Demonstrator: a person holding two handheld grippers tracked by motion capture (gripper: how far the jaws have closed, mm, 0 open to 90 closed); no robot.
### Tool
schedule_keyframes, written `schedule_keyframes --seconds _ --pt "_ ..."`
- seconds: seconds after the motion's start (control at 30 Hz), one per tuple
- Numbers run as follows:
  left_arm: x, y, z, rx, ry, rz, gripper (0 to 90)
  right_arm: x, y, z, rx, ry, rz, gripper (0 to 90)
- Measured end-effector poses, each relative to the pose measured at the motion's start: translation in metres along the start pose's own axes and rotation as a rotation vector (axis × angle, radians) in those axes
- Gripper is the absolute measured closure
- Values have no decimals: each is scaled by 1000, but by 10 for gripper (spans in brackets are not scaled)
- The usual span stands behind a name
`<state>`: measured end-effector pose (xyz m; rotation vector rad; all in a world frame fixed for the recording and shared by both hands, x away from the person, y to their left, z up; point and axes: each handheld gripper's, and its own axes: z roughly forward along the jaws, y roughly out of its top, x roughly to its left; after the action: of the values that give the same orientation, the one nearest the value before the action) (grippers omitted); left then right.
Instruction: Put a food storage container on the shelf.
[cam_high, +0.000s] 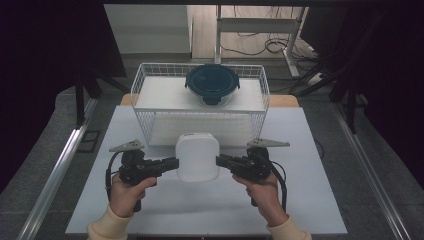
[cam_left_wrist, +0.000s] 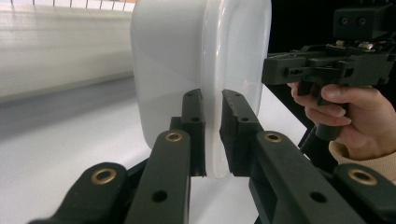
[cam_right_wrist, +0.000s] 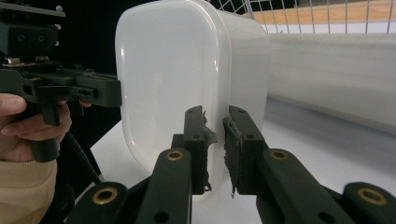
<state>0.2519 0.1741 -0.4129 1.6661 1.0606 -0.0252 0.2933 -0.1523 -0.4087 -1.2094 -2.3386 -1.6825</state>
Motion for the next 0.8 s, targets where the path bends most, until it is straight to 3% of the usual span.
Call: schedule_keyframes --seconds 0.5,0.8 --pt "-10 18 -16 -33 -9 46 814 14 19 -9 -35 9 -50 789" --pt "-25 47 -27 -64 -22 99 814 28 44 -24 -78 6 -85 789"
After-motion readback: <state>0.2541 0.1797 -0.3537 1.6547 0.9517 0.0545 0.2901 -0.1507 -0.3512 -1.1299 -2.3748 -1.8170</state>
